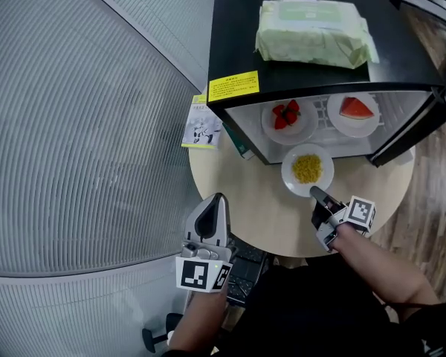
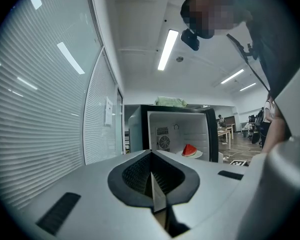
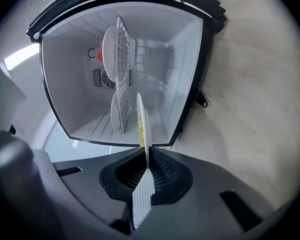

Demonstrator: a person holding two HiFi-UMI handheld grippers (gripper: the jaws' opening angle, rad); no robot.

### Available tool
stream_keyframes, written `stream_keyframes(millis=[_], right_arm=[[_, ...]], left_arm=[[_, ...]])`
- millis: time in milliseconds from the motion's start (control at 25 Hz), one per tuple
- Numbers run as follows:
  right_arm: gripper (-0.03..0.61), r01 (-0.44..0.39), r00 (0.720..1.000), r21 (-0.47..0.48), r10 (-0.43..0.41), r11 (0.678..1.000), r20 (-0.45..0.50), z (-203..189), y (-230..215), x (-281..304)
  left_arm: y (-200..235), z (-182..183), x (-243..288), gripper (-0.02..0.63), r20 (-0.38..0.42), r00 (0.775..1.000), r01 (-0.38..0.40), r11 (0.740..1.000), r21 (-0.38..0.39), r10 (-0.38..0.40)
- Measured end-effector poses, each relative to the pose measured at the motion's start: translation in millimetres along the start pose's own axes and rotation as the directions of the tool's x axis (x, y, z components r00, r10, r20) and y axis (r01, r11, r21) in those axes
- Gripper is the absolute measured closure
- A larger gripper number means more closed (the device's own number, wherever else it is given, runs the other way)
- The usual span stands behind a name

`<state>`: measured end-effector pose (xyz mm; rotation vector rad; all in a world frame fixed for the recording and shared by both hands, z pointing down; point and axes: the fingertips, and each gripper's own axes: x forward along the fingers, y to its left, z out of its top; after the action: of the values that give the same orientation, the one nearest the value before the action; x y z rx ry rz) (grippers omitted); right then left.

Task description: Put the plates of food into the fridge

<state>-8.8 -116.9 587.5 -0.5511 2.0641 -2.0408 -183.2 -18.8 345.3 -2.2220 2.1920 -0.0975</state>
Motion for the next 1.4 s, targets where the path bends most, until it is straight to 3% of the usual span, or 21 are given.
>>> stream_keyframes(millis=[1040, 1400], right_arm=[[0.560, 0.004, 1.000, 0.076, -0.005, 0.997, 0.010, 56.5, -20.7, 60.9], [0.560, 0.049, 0.998, 0.096, -0.051, 0.994, 0.021, 64.7, -35.4, 81.7]], left_arm=[[-0.5, -55.7, 46.3, 0.609, -0.122, 0.992, -0.030, 0.999, -0.035, 0.026], [19.9, -66.3, 40.5, 0.609, -0.146, 0.987, -0.070, 0.997, -0.039, 0.064]])
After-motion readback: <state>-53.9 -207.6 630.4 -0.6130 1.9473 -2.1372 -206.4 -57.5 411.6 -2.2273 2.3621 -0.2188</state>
